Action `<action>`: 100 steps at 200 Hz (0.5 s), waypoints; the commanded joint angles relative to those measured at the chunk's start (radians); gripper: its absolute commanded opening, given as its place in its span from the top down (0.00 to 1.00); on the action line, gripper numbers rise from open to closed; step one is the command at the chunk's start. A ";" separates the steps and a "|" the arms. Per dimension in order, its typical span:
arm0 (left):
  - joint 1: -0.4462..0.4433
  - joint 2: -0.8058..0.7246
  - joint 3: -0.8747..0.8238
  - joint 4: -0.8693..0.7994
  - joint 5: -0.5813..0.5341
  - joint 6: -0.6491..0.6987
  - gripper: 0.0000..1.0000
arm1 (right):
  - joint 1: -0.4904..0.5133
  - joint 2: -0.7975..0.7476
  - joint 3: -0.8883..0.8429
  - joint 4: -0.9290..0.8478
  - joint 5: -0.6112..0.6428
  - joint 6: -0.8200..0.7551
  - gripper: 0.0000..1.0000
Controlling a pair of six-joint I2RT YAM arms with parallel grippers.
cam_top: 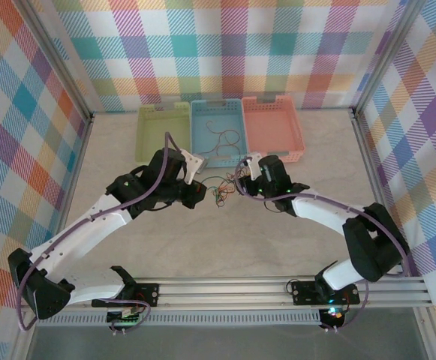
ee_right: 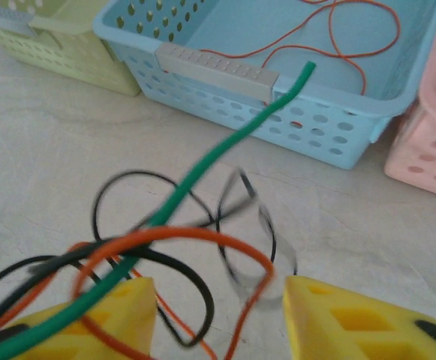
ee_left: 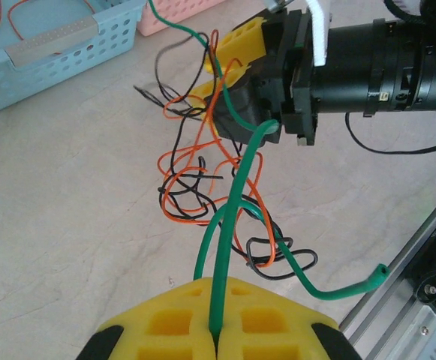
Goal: Untangle the cables
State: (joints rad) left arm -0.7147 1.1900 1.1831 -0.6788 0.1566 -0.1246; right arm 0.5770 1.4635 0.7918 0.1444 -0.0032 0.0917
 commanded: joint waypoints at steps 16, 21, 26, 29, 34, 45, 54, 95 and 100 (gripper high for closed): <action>-0.002 0.009 0.002 0.003 0.010 -0.018 1.00 | -0.009 -0.194 -0.080 0.059 -0.234 -0.040 0.27; -0.002 0.014 0.001 0.006 0.011 -0.020 1.00 | -0.009 -0.219 -0.089 0.062 -0.267 -0.046 0.25; -0.002 0.019 0.000 0.010 0.011 -0.021 1.00 | -0.009 -0.244 -0.097 0.062 -0.294 -0.053 0.23; -0.002 0.022 0.000 0.012 0.011 -0.023 1.00 | -0.009 -0.257 -0.100 0.060 -0.312 -0.057 0.22; -0.002 0.025 0.000 0.016 0.011 -0.025 1.00 | -0.009 -0.280 -0.109 0.059 -0.339 -0.064 0.21; -0.001 0.033 -0.001 0.020 0.009 -0.024 1.00 | -0.009 -0.324 -0.125 0.059 -0.388 -0.077 0.19; -0.002 0.038 0.002 0.019 0.006 -0.023 1.00 | -0.009 -0.357 -0.142 0.073 -0.429 -0.084 0.17; -0.001 0.038 -0.014 0.024 0.021 -0.015 1.00 | -0.008 -0.356 -0.129 0.123 -0.428 -0.058 0.16; -0.002 0.040 -0.011 0.020 0.022 -0.014 1.00 | -0.006 -0.350 -0.122 0.128 -0.425 -0.054 0.16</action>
State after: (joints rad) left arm -0.7147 1.2293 1.1809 -0.6750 0.1585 -0.1387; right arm 0.5644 1.0863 0.6537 0.2211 -0.3843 0.0364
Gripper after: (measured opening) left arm 0.063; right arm 0.844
